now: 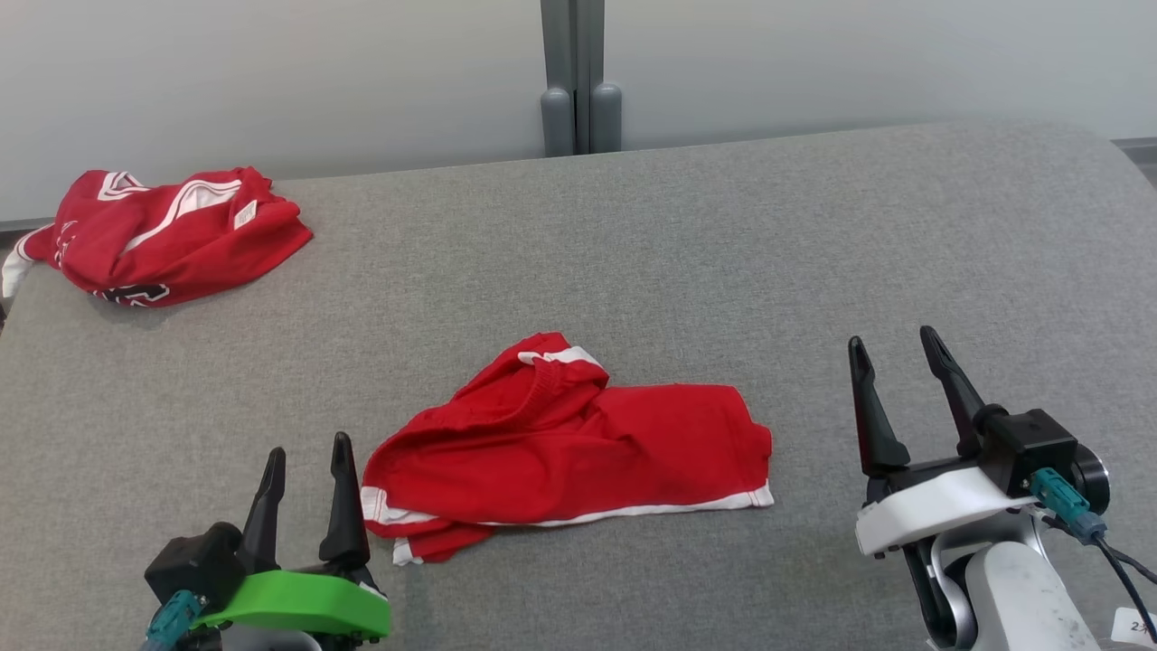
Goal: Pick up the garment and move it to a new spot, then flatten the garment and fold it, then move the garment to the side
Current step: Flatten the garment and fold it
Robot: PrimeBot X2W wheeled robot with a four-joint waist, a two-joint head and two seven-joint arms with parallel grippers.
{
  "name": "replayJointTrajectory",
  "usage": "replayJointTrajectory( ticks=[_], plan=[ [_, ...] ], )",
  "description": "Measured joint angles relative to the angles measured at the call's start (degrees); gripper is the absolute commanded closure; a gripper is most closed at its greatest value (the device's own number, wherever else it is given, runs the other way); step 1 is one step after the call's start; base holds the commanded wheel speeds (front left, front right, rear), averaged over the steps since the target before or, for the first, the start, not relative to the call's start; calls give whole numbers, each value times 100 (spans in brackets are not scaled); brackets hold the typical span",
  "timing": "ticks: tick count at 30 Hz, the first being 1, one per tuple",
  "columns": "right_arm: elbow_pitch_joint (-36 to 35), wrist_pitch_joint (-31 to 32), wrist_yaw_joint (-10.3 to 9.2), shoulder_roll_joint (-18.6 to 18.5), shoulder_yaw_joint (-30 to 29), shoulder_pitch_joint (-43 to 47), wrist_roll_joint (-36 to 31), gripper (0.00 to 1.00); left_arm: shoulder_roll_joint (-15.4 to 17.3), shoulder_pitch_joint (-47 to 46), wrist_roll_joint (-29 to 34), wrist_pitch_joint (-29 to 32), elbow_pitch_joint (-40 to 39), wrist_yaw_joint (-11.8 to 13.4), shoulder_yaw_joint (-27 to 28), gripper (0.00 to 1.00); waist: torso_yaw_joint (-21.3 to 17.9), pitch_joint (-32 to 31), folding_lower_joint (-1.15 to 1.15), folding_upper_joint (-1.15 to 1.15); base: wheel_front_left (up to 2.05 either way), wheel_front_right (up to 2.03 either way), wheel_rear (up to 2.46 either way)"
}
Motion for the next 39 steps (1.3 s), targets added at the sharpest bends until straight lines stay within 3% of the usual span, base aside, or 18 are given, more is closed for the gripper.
replayJointTrajectory(
  ticks=[22,27,33,39],
  plan=[
    [343,0,0,-1,71,-97,168,0,0,12,392,0,-102,162,-64,0,42,18,0,0,0,0,0],
    [394,0,0,0,82,-74,100,0,2,12,622,0,299,143,-214,0,45,50,0,0,0,0,0],
    [500,0,0,-1,25,-8,-14,0,214,-71,736,509,964,-53,-490,0,22,124,0,0,0,0,0],
    [576,0,0,-1,52,11,-89,0,509,-382,764,895,1157,-94,-528,0,-29,179,0,0,0,0,0]
  ],
)
